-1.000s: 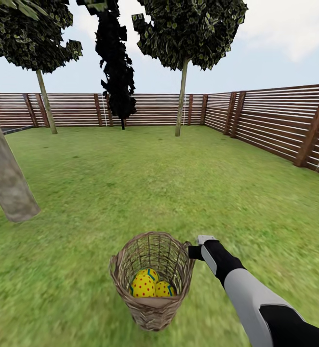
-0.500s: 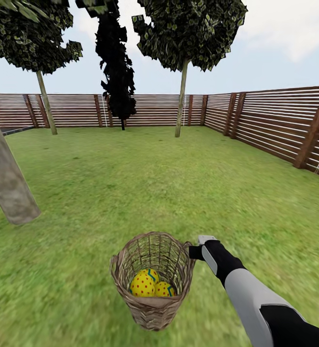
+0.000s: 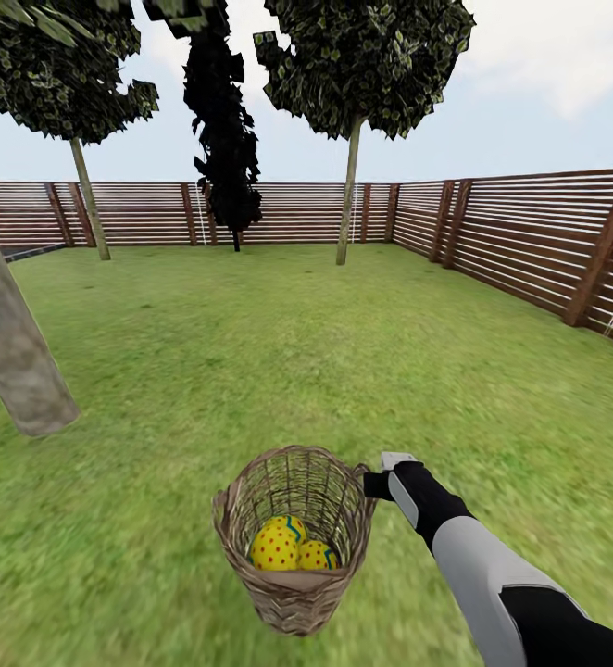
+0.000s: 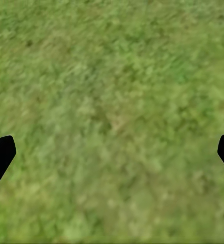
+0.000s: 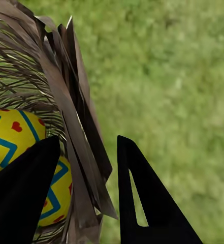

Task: Take the three Easter eggs out of the wicker basket on the lawn in the garden, then place them on the lawn next to a single tree (choose any tree) so that all three eggs are next to the same tree and none are left in the basket.

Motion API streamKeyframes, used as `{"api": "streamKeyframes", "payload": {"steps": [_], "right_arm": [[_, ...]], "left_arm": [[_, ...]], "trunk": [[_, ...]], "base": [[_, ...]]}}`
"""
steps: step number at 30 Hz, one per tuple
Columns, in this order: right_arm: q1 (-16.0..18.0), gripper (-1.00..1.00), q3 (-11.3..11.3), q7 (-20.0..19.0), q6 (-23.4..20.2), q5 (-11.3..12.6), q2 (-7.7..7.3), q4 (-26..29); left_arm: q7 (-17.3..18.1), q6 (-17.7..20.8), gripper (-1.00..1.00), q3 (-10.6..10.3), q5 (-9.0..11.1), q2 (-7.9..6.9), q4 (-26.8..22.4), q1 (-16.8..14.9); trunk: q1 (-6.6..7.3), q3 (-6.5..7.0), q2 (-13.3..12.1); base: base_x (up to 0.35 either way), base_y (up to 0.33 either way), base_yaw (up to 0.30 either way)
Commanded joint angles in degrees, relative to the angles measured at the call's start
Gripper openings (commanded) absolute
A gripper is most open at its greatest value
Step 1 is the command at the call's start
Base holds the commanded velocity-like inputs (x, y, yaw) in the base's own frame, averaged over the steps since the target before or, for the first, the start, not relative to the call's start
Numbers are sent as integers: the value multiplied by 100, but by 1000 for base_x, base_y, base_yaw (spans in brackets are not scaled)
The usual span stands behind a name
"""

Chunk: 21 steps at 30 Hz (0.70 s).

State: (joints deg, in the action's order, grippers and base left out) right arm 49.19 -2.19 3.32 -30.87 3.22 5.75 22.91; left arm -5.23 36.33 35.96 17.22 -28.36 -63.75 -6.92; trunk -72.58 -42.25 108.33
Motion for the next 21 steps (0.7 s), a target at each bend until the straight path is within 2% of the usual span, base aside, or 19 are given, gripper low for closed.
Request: {"api": "streamKeyframes", "payload": {"steps": [1, 13, 21], "right_arm": [[3, -100, -34, 28, -23, 81, 5, 11], [3, -100, -5, 28, -16, 81, 36, 28], [3, -100, 8, 29, -16, 84, 48, 29]], "left_arm": [[-48, 41, 100, -2, 62, -2, -24, -3], [-48, 67, 100, -2, 53, -6, -75, -3], [-48, 42, 100, -2, 47, -12, -76, -3]], "trunk": [[23, 13, -39], [287, 228, -520], [463, 372, -841]], "base": [[0, 0, 0], [0, 0, 4], [0, 0, 238]]}}
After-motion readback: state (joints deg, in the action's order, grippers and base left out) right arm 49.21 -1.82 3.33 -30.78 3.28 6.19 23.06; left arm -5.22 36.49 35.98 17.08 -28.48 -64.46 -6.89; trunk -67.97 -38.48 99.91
